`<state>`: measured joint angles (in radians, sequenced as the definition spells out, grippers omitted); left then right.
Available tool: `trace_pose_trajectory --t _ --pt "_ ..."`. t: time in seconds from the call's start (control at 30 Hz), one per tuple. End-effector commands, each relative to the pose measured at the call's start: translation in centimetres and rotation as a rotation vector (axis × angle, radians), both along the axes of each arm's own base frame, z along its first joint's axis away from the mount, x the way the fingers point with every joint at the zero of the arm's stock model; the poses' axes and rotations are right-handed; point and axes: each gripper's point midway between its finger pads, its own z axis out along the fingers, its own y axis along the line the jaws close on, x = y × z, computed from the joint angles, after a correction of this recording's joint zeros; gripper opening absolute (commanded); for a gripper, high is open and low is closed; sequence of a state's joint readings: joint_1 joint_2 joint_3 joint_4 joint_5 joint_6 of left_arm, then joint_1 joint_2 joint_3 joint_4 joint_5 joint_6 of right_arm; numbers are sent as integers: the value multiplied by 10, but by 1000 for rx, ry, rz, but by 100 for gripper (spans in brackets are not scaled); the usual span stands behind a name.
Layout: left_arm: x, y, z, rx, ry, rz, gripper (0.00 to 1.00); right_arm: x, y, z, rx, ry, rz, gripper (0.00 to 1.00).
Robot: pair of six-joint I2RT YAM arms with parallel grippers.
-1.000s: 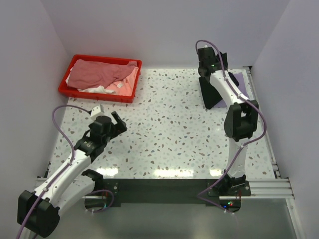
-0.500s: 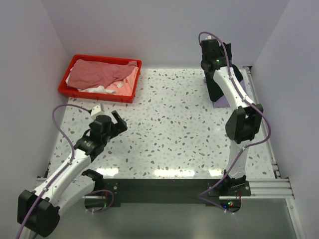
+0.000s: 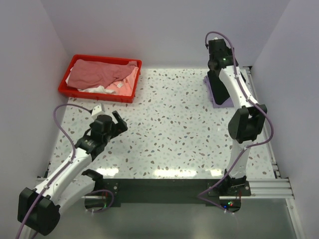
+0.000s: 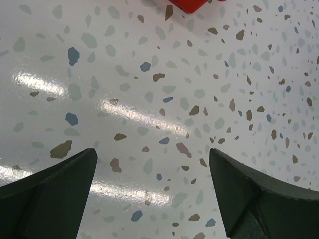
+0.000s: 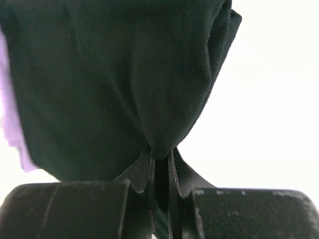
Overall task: Fold and stack the t-shirts
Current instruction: Neatly place the folded tshirt to the corner
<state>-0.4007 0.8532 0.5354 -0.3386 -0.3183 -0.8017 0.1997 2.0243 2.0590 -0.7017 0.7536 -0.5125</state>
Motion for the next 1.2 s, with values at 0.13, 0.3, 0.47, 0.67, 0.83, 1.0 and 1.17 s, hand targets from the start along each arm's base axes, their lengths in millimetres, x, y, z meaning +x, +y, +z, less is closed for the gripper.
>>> trace_pose_trajectory --t 0.13,0.3,0.47,0.67,0.83,1.0,1.17 --pt "12 -5 17 -22 -48 5 100 -6 21 36 186 -96 45 0" --pt "13 -6 14 -15 -37 -1 100 -17 36 48 196 -94 68 0" --pt "13 -6 15 -11 -39 -3 100 -23 42 58 223 -118 67 0" --pt "12 -5 16 -11 -39 -2 100 -18 36 37 176 -84 38 0" --pt "12 -4 17 -9 -43 3 100 -10 29 17 146 -58 -1 0" --pt "12 -3 16 -4 -39 7 100 -1 11 12 137 -79 -58 0" --pt "14 -3 15 0 -34 9 100 2 -3 -7 165 -45 -66 0"
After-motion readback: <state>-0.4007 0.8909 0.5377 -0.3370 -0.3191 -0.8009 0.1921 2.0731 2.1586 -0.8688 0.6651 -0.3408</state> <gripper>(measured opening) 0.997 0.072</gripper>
